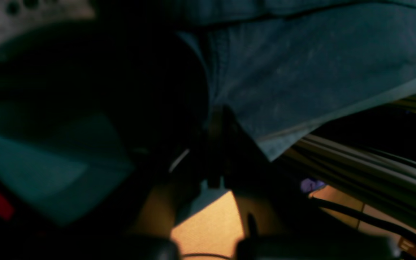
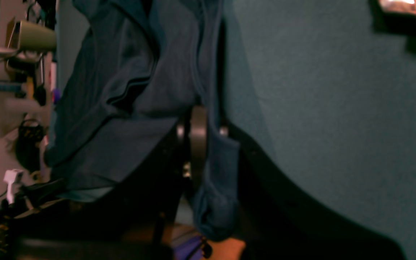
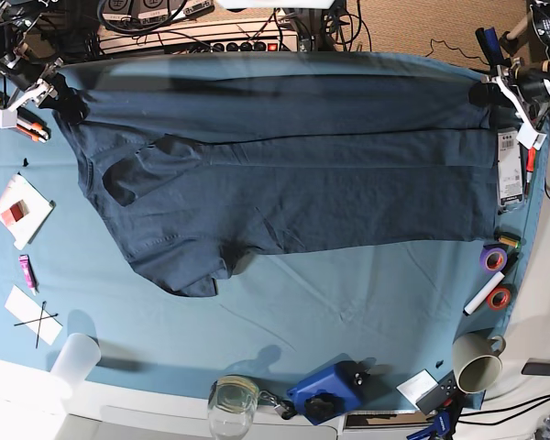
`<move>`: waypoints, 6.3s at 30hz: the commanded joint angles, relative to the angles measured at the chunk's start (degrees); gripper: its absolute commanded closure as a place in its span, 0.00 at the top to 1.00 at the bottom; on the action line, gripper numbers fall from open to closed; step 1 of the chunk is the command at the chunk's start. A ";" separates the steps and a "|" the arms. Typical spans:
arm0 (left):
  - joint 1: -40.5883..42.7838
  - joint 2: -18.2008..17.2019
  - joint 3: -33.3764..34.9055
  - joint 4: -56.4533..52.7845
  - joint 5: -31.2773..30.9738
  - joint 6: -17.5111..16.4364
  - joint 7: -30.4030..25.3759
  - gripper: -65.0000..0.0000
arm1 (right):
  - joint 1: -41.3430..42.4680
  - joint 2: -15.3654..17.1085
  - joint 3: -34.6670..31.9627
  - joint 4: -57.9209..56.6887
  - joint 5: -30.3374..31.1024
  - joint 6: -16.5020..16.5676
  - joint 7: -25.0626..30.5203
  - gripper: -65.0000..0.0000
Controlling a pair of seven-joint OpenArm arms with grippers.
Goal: Fold the T-shirt properly
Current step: 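Drag the folded shirt along the table in the collar direction, then release the right gripper and grasp the hem corner with it, then move the left gripper to the other hem corner and grasp it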
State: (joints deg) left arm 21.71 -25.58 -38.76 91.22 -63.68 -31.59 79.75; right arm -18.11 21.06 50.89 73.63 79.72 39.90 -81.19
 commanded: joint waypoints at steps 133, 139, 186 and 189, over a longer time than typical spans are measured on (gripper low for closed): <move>-12.83 4.48 -0.37 11.54 8.68 -1.27 -9.94 0.51 | 30.14 12.11 -30.10 5.84 -17.99 0.10 1.19 0.28; -12.83 4.48 -0.37 11.54 8.66 -1.27 -9.94 0.51 | 33.79 12.11 -21.92 7.26 -18.16 0.10 1.19 0.28; -29.55 3.50 13.97 -3.85 35.36 3.72 -20.98 0.51 | 34.42 -1.18 -40.28 -10.73 -43.36 0.10 21.18 0.29; -33.27 3.52 16.00 -10.27 41.24 7.23 -21.88 0.51 | 34.45 -1.18 -40.28 -10.73 -43.34 0.10 21.18 0.29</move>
State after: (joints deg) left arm -10.39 -20.93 -22.46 79.99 -22.02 -24.32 58.50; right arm 15.73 19.05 10.55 62.61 37.93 40.18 -58.24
